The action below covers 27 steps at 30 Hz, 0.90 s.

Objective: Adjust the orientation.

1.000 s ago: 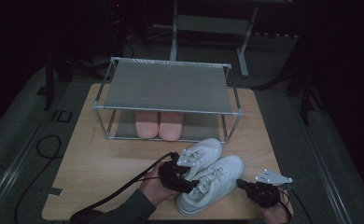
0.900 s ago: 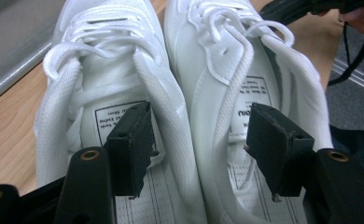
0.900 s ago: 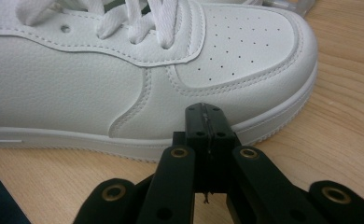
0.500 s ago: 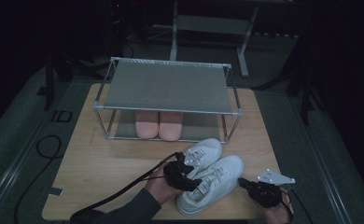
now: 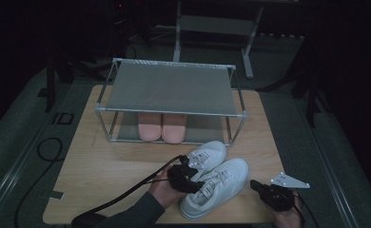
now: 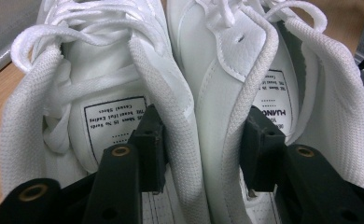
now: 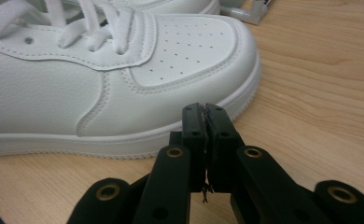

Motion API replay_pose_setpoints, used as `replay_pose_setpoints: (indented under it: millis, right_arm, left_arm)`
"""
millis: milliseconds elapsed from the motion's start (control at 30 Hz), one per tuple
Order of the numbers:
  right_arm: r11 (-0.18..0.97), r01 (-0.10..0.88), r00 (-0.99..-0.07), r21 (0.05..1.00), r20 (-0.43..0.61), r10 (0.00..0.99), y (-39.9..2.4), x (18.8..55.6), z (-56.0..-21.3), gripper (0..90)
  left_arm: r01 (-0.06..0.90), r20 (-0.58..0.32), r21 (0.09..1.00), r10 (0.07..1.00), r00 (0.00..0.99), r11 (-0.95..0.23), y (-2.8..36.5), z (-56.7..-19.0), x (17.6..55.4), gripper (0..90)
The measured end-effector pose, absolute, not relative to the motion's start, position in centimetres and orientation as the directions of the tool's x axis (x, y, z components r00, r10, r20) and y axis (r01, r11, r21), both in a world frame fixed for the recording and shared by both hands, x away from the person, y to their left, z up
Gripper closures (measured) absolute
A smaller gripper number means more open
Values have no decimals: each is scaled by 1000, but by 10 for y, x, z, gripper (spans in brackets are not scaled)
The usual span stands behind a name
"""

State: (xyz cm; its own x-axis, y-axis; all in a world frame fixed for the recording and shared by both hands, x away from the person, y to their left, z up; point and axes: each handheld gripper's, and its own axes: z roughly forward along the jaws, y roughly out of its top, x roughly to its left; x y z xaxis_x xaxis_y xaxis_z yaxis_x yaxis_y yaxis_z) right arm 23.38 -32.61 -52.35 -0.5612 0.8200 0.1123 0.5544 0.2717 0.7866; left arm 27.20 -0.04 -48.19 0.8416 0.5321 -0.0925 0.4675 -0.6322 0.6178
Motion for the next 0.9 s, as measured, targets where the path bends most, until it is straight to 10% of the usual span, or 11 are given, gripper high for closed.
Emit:
replay_pose_setpoints:
  millis: [900]
  right_arm:
    - [272,572,-528,774,94,844,-333,239,-530,873]
  left_arm:
    - [378,-44,575,434,900,-725,17,-475,289,714]
